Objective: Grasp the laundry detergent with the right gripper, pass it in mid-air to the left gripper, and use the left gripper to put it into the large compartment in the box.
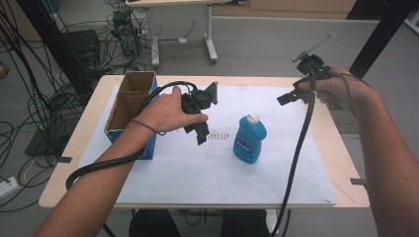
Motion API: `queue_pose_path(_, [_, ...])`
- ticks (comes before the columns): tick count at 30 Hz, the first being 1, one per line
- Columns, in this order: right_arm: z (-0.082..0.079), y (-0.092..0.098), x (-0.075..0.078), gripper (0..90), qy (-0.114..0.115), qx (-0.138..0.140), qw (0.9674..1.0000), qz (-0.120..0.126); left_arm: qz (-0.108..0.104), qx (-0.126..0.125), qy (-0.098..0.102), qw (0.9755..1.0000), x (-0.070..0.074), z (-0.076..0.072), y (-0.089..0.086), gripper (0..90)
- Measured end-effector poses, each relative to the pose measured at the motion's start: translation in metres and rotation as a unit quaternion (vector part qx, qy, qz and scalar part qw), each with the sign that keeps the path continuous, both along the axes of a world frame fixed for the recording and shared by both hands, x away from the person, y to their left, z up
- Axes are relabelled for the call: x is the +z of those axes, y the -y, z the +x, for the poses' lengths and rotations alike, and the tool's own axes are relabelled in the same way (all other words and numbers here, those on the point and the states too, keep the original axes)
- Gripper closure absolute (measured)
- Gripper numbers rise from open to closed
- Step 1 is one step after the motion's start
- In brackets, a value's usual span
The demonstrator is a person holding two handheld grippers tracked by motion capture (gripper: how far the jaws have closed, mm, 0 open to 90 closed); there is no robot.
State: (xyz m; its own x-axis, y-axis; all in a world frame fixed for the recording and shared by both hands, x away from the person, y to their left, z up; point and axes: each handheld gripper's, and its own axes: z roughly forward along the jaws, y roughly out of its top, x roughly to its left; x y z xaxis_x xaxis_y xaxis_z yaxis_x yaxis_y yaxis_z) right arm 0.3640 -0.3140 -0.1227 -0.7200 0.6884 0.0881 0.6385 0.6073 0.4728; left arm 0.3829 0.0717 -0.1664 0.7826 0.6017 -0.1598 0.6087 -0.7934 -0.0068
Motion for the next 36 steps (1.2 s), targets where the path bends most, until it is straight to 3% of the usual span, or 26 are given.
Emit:
queue_pose_path(13, [-0.027,0.021,-0.003,7.7,0.004,0.001,0.9999,0.009,0.0,-0.001,-0.003,1.0,-0.001,-0.002,0.001,6.8])
queue_pose_path(36, [-0.068,0.015,-0.01,6.7,0.006,0.026,0.9994,0.021,-0.003,0.005,-0.007,1.0,-0.002,-0.001,0.0,6.1])
